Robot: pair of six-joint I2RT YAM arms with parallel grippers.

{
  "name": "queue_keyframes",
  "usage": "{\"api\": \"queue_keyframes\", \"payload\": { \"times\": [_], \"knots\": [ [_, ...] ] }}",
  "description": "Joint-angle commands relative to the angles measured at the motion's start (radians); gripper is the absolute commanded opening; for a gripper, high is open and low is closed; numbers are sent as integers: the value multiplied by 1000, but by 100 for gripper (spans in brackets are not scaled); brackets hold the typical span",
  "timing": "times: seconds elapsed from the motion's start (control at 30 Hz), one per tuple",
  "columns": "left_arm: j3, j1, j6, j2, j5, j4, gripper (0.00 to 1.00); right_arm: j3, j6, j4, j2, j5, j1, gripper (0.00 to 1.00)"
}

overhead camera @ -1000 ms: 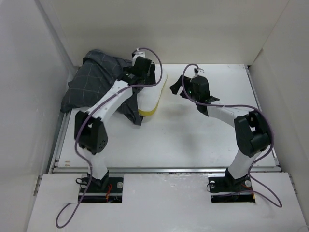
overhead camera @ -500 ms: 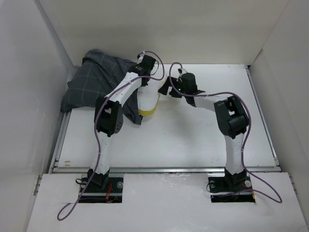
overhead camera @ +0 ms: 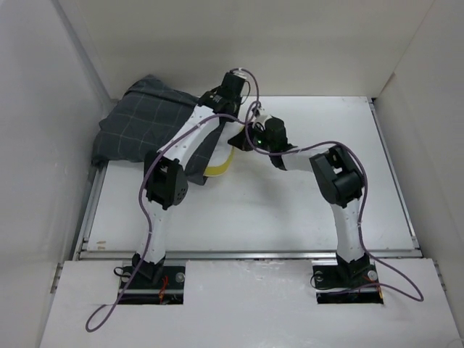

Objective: Put the pillow into the pillowcase

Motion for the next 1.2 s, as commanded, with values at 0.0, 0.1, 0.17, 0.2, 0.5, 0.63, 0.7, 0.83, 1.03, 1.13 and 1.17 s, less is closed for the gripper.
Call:
{"api": "queue_keyframes", "payload": {
  "times": [0.0,0.1,0.17,0.2,0.5,0.63,0.7,0.83,1.03,1.13,1.17],
  "knots": [
    [89,-155,51,-170,242,57,0,-170,-5,429,-203,-71,15,0],
    [136,-265,75,-210,294,57,0,-333,-5,516,-335,-15,24,0],
    [150,-342,85,-235,337,57,0,-399,-5,581,-409,33,24,0],
    [161,-364,85,-235,356,57,0,-423,-5,602,-424,74,33,0],
    [36,-512,-81,-350,423,50,0,-455,24,494,-373,401,33,0],
    [-110,-531,-121,-420,382,82,0,-478,79,445,-326,431,7,0],
    [-175,-531,-139,-450,348,129,0,-513,90,432,-326,408,-3,14],
    [-282,-531,-181,-483,287,148,41,-590,90,354,-419,408,-13,67],
    [-490,-522,-276,-614,88,136,100,-633,37,-51,-565,469,-32,92],
    [-665,-509,-371,-732,-17,154,100,-680,37,-214,-634,515,-55,93],
    [-711,-493,-397,-762,-41,154,100,-696,37,-321,-656,530,-68,93]
  ]
}}
